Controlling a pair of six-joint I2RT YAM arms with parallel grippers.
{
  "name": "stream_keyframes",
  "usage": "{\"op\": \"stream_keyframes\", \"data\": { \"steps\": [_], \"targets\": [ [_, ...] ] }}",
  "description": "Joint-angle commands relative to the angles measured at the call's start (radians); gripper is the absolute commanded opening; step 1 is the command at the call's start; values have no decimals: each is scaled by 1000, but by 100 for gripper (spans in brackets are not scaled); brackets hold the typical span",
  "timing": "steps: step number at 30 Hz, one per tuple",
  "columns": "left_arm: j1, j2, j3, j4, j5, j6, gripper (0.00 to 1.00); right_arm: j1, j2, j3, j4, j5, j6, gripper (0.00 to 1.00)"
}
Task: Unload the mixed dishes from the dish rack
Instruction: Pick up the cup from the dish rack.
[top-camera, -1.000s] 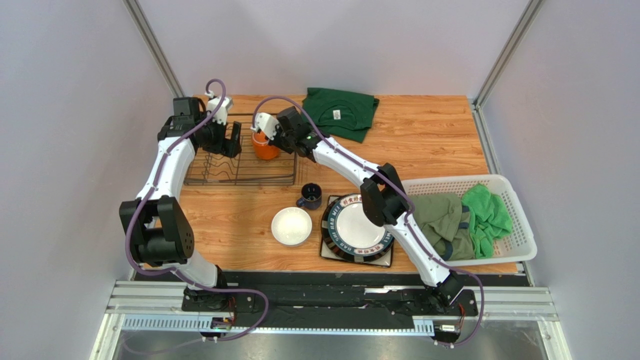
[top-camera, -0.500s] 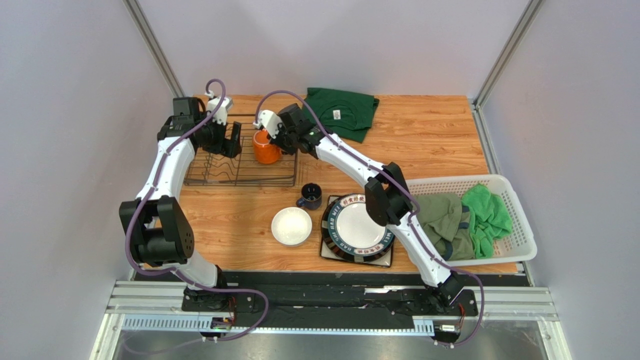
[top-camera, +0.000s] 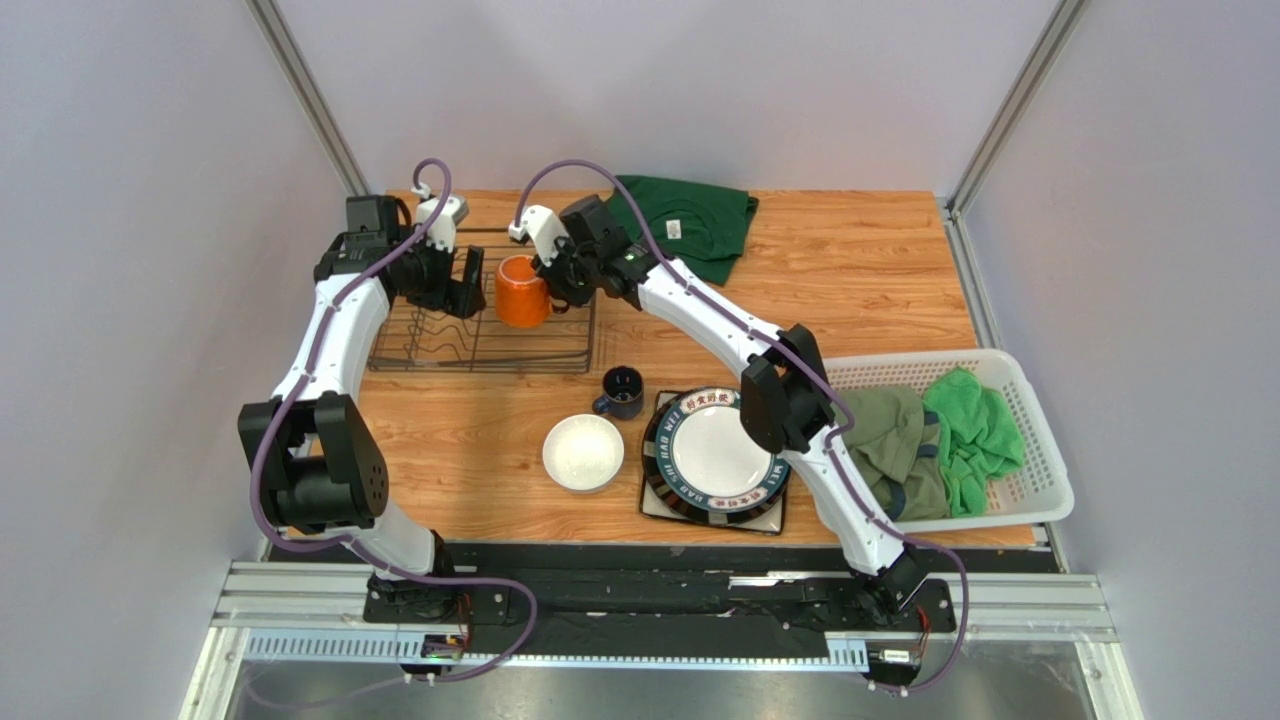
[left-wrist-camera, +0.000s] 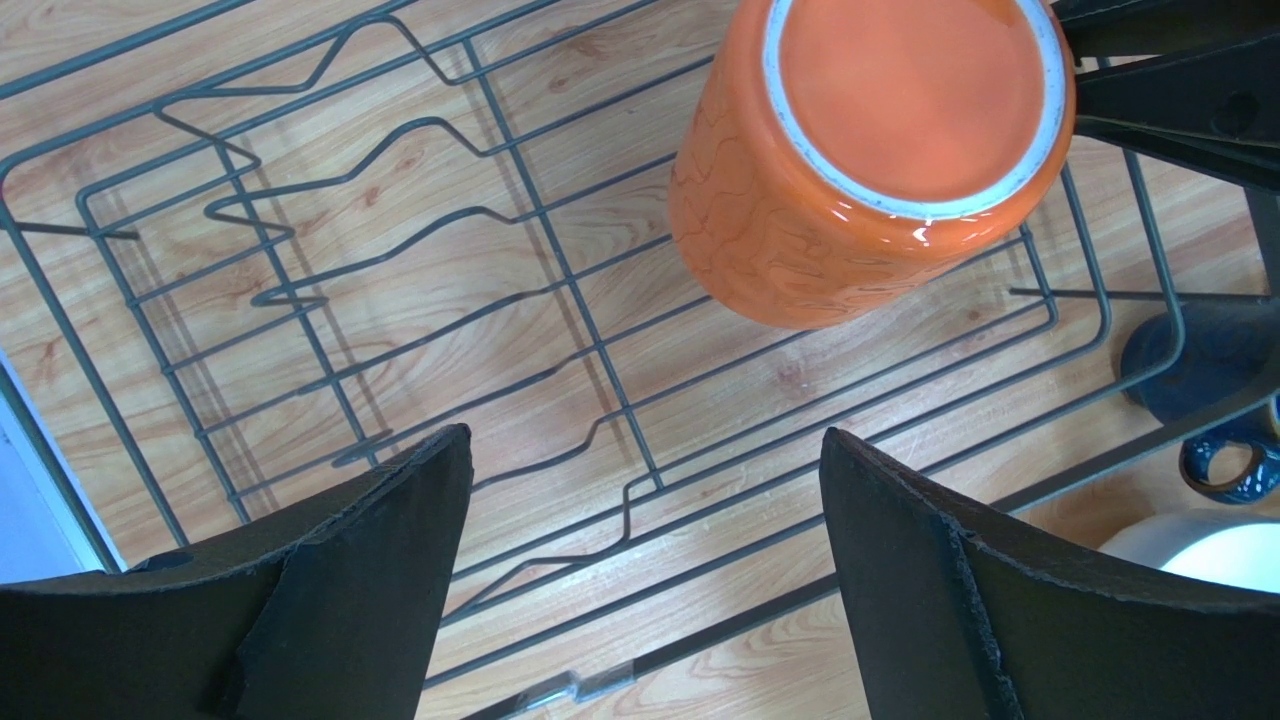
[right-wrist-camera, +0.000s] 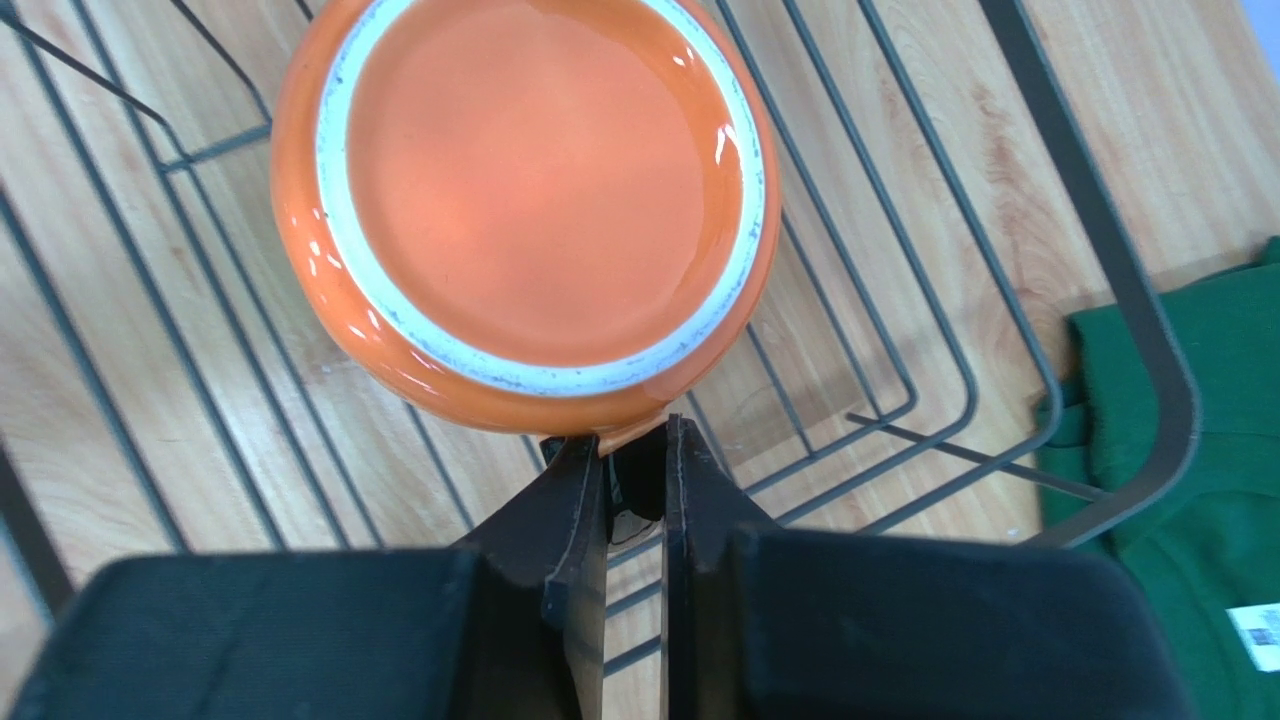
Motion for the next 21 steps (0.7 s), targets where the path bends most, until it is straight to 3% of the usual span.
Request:
{"op": "stream_keyframes", "data": {
  "steps": [1, 21],
  "targets": [
    [13, -77, 35, 9, 64, 63, 93, -18, -114, 47, 53, -89, 104, 0],
    [13, -390, -229, 218, 225, 219, 92, -127, -197, -11, 50, -405, 453, 0]
  ]
}}
